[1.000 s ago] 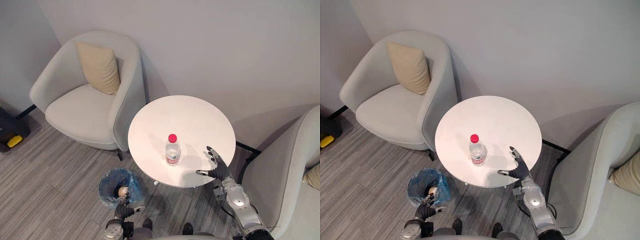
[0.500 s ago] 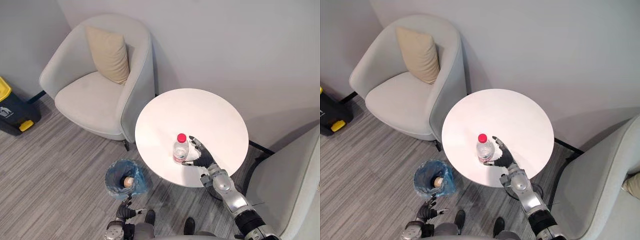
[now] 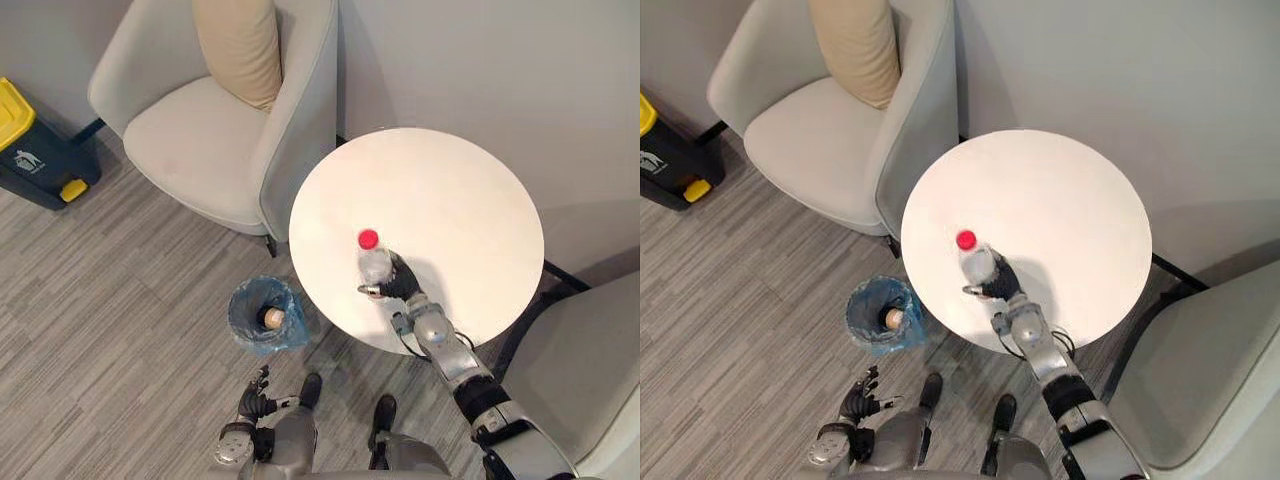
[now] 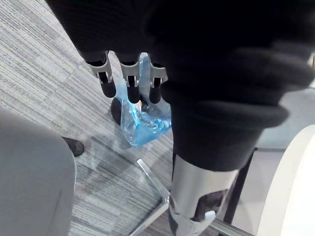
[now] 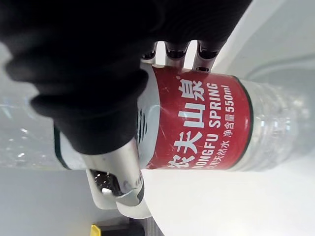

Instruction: Gather rubbish on tea table into small bin, then transfer packed bag to large trash can.

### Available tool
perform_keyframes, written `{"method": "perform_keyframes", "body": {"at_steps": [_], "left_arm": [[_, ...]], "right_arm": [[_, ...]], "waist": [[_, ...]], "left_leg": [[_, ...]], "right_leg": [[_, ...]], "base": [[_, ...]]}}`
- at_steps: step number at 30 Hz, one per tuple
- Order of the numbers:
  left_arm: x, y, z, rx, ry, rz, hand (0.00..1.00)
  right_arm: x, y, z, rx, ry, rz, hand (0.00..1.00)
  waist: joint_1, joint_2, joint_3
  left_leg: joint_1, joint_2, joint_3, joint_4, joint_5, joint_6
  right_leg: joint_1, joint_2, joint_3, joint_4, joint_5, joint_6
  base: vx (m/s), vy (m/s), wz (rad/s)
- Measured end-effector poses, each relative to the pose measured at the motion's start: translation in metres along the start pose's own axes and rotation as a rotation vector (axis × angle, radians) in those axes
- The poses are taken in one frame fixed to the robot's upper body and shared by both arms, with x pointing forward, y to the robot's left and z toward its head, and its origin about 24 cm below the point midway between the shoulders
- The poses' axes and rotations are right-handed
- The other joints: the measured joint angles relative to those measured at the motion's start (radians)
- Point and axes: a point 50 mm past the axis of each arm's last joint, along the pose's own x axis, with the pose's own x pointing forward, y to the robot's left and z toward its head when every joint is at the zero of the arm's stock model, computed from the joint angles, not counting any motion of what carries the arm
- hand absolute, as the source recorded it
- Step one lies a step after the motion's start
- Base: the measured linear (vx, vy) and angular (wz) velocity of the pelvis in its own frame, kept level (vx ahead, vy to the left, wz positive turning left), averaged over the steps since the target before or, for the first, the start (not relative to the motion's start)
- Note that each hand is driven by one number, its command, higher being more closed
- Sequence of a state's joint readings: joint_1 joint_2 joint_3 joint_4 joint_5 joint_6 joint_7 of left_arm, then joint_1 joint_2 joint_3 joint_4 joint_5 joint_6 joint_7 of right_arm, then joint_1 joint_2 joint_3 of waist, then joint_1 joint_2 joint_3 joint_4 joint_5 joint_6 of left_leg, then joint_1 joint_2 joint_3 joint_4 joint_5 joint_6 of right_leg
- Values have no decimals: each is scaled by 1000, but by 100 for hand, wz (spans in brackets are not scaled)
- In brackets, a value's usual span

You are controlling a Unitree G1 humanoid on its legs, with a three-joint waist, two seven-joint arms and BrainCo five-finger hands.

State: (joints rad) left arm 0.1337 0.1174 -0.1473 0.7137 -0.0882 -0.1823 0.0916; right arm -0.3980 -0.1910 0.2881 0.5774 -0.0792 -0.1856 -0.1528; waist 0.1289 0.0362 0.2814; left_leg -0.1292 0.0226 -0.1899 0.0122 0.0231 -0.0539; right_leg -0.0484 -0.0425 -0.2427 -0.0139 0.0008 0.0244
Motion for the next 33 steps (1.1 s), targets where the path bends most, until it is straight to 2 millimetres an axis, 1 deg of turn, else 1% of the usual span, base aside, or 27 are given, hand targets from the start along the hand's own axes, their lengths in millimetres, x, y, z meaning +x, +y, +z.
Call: {"method": "perform_keyframes", "body": {"at_steps": [2, 4, 10, 15, 17, 19, 20, 23, 25, 28, 30, 33], "left_arm": [[0, 0, 2, -7, -7, 3, 0], [1, 0, 4, -13, -17, 4, 0], [1, 0, 6, -19, -24, 6, 0], [1, 0, 6, -18, -23, 5, 0], [1, 0, 5, -17, -18, 4, 0], [0, 0, 3, -15, -12, 4, 0], [0, 0, 2, -15, -10, 4, 0], [0, 0, 0, -12, 2, 5, 0], [-1, 1, -5, -10, 20, 7, 0], [-2, 1, -11, -3, 47, 4, 0], [-3, 0, -12, 1, 52, 0, 0], [-3, -1, -16, 5, 69, -2, 0]], "right_arm": [[4, -1, 5, 18, -14, -11, 100], [4, -1, 6, 35, -13, -16, 100], [2, 3, 10, 76, -31, -26, 100], [-14, 4, 19, 111, -98, -34, 100], [-29, 6, 22, 128, -134, -37, 100], [-39, 8, 26, 138, -160, -35, 100], [-43, 8, 28, 138, -172, -33, 100], [-58, 10, 26, 132, -180, -30, 100], [-66, 13, 20, 133, -163, -28, 100], [-72, 14, 21, 123, -174, -25, 100], [-73, 14, 26, 118, -195, -17, 100], [-79, 14, 27, 100, -209, -21, 100]], "waist": [[10, 1, 8], [18, 2, 16], [19, 0, 28], [16, 0, 28], [10, -1, 27], [-5, -5, 23], [-6, -6, 22], [-10, -10, 17], [-11, -16, -13], [-23, -22, -50], [-34, -22, -52], [-37, -22, -72]], "left_leg": [[-15, -3, 0, 1, 2, 2], [-15, -5, 1, 1, 2, 2], [-14, -7, 2, 1, 2, 2], [5, -6, 5, 1, 2, 2], [29, -5, 9, -1, 2, 2], [42, -4, 13, -3, 2, 2], [44, -3, 14, -3, 2, 2], [67, 1, 25, -7, 2, 2], [71, 3, 28, -13, 2, 2], [73, 6, 29, -14, 2, 2], [85, 8, 29, -13, 2, 2], [97, 12, 43, -14, 1, 1]], "right_leg": [[-16, -3, 0, 1, 2, 2], [-16, -5, 1, 1, 2, 2], [-15, -8, 2, 2, 2, 2], [0, -9, 7, 8, 2, 2], [20, -9, 12, 10, 2, 3], [28, -8, 18, 13, 1, 3], [28, -7, 22, 14, 2, 3], [46, -5, 31, 14, 2, 4], [46, -3, 37, 12, 2, 4], [47, 0, 39, 11, 2, 4], [59, 1, 39, 10, 2, 4], [66, 5, 49, 10, 2, 3]], "base": [[0, 0, 0], [0, 0, 0], [0, 0, 0], [-13, 4, -1], [-69, 17, -6], [-75, 13, -8], [-64, 8, -11], [-39, 1, -9], [-7, -3, -7], [5, -2, -1], [-10, -3, -2], [-31, -6, -8]]}}
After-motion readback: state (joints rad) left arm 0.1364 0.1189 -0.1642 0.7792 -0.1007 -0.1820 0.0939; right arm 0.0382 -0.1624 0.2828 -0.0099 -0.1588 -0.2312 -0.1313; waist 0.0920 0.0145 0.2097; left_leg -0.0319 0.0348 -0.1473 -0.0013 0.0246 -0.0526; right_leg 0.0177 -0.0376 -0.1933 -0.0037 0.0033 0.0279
